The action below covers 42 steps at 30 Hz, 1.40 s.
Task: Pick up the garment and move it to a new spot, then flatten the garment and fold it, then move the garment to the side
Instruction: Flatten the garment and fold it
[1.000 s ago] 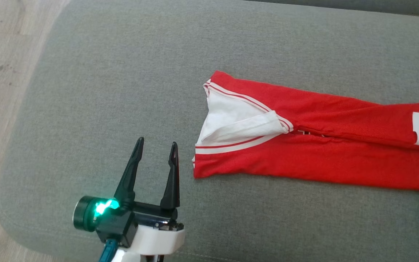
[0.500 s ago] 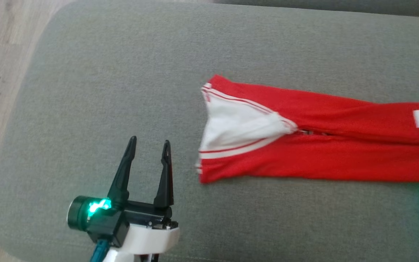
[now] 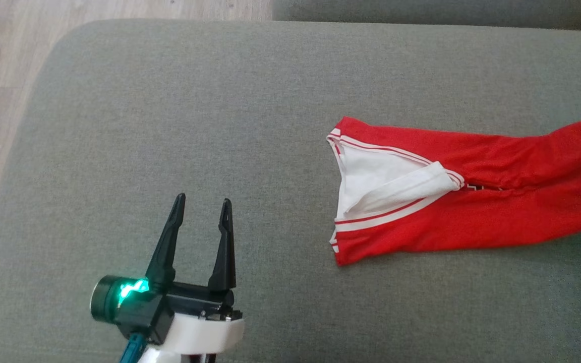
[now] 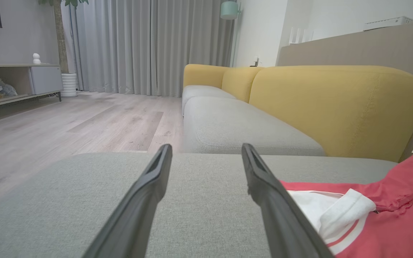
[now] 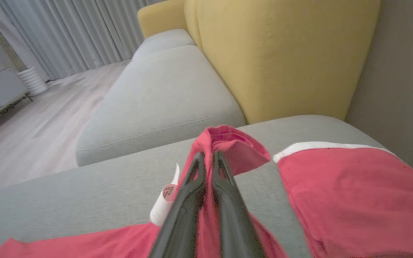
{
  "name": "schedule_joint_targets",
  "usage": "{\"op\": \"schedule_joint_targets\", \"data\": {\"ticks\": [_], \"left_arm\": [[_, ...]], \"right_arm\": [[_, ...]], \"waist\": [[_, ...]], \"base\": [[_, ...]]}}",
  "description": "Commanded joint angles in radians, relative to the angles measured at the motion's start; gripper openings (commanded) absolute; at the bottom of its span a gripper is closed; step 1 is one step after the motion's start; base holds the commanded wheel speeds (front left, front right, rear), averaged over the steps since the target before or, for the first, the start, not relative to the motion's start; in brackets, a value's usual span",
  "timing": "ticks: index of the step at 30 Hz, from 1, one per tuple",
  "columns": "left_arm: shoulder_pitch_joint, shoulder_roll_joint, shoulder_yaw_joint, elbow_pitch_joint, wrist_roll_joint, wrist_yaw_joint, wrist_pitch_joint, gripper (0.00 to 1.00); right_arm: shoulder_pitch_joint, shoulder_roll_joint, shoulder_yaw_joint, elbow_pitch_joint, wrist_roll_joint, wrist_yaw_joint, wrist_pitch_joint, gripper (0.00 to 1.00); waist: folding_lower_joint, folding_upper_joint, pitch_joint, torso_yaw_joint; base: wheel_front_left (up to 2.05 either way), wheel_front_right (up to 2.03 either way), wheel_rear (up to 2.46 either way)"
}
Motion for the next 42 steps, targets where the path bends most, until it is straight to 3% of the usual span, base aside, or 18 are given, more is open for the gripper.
{"op": "schedule_joint_targets", "data": {"ticks": [1, 6, 11, 16, 22, 23, 24, 25, 29, 35, 38, 42], "left_arm": [[-0.015, -0.008, 0.040, -0.028, 0.005, -0.006, -0.005, 1.00], [-0.020, -0.011, 0.035, -0.023, -0.001, -0.011, -0.005, 1.00], [-0.029, -0.013, 0.023, -0.020, -0.014, -0.011, -0.005, 1.00], [-0.039, -0.013, 0.010, -0.019, -0.029, -0.003, -0.005, 1.00], [-0.042, -0.013, 0.003, -0.017, -0.039, 0.004, -0.005, 1.00], [-0.042, -0.013, 0.002, -0.017, -0.042, 0.007, -0.005, 1.00], [-0.043, -0.013, 0.003, -0.019, -0.045, 0.010, -0.005, 1.00], [-0.044, -0.013, 0.002, -0.020, -0.046, 0.012, -0.005, 1.00], [-0.042, -0.013, -0.006, -0.015, -0.052, 0.020, -0.005, 1.00], [-0.014, -0.013, 0.020, -0.014, -0.043, 0.026, -0.005, 1.00], [0.011, -0.013, 0.040, -0.011, -0.042, 0.026, -0.005, 1.00], [0.053, -0.013, 0.056, 0.007, -0.026, 0.013, -0.005, 1.00]], "right_arm": [[-0.015, -0.008, 0.018, -0.063, -0.006, 0.007, 0.013, 0.00], [-0.004, 0.140, 0.100, -0.306, -0.030, 0.007, 0.125, 0.00], [-0.004, 0.259, 0.222, -0.415, -0.058, 0.007, 0.176, 0.00], [0.031, 0.302, 0.348, -0.371, -0.036, 0.007, 0.167, 0.00], [0.068, 0.306, 0.516, -0.201, 0.077, 0.007, 0.072, 0.00], [0.063, 0.306, 0.541, -0.172, 0.088, 0.007, 0.049, 0.06], [0.057, 0.306, 0.560, -0.147, 0.106, 0.007, 0.018, 0.82], [0.051, 0.306, 0.569, -0.120, 0.127, 0.007, -0.013, 1.00], [0.017, 0.306, 0.606, -0.079, 0.186, 0.007, -0.100, 1.00], [0.032, 0.297, 0.462, -0.155, 0.057, 0.007, -0.166, 1.00], [0.083, 0.219, 0.442, -0.202, -0.012, 0.007, -0.227, 1.00], [0.194, 0.155, 0.414, -0.155, -0.068, 0.007, -0.378, 1.00]], "waist": [[0.0000, 0.0000, -0.004, 0.004], [0.0000, 0.0000, -0.011, 0.026], [0.0000, 0.0000, -0.009, 0.065], [0.0000, 0.0000, -0.006, 0.102], [0.0000, 0.0000, 0.002, 0.125], [0.0000, 0.0000, 0.003, 0.126], [0.0000, 0.0000, 0.004, 0.127], [0.0000, 0.0000, 0.003, 0.128], [0.0000, 0.0000, -0.011, 0.129], [0.0000, 0.0000, -0.072, 0.108], [0.0000, 0.0000, -0.111, 0.089], [0.0000, 0.0000, -0.169, 0.067]], "base": [[0.00, 0.00, 0.00], [0.00, 0.00, 0.00], [0.00, 0.00, 0.00], [0.00, 0.00, 0.00], [0.00, 0.00, 0.00], [0.00, 0.00, 0.00], [0.00, 0.00, 0.00], [0.00, 0.00, 0.00], [0.00, 0.00, 0.00], [0.00, 0.00, 0.00], [0.00, 0.00, 0.00], [0.00, 0.00, 0.00]]}}
